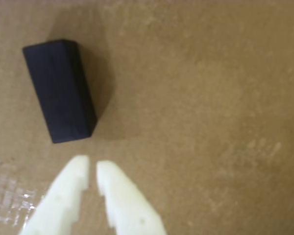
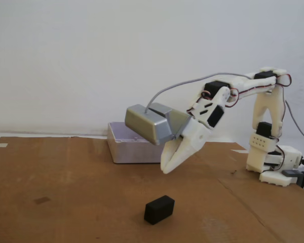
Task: Grasp a block and put it in the box.
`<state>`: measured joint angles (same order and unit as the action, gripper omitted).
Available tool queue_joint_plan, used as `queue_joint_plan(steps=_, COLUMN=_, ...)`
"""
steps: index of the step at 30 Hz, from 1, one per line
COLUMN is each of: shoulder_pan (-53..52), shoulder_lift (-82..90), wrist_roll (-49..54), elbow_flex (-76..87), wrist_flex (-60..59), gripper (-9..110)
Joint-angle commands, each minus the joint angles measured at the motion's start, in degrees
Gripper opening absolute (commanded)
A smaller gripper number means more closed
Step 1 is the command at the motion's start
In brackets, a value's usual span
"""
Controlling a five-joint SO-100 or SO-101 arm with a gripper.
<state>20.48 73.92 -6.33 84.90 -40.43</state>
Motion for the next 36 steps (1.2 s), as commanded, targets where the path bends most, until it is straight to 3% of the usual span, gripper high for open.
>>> queue_joint_plan(steps=1, shoulder_pan=0.7, shoulder_lift=1.5, wrist_roll=0.6, elbow_flex=-9.6, wrist_flex=2.2, gripper=0)
queue_joint_plan(steps=36, shoulder_pan=3.3, shoulder_lift=-8.6, wrist_roll=1.1, elbow_flex=-17.1, wrist_flex=2.0, gripper=0)
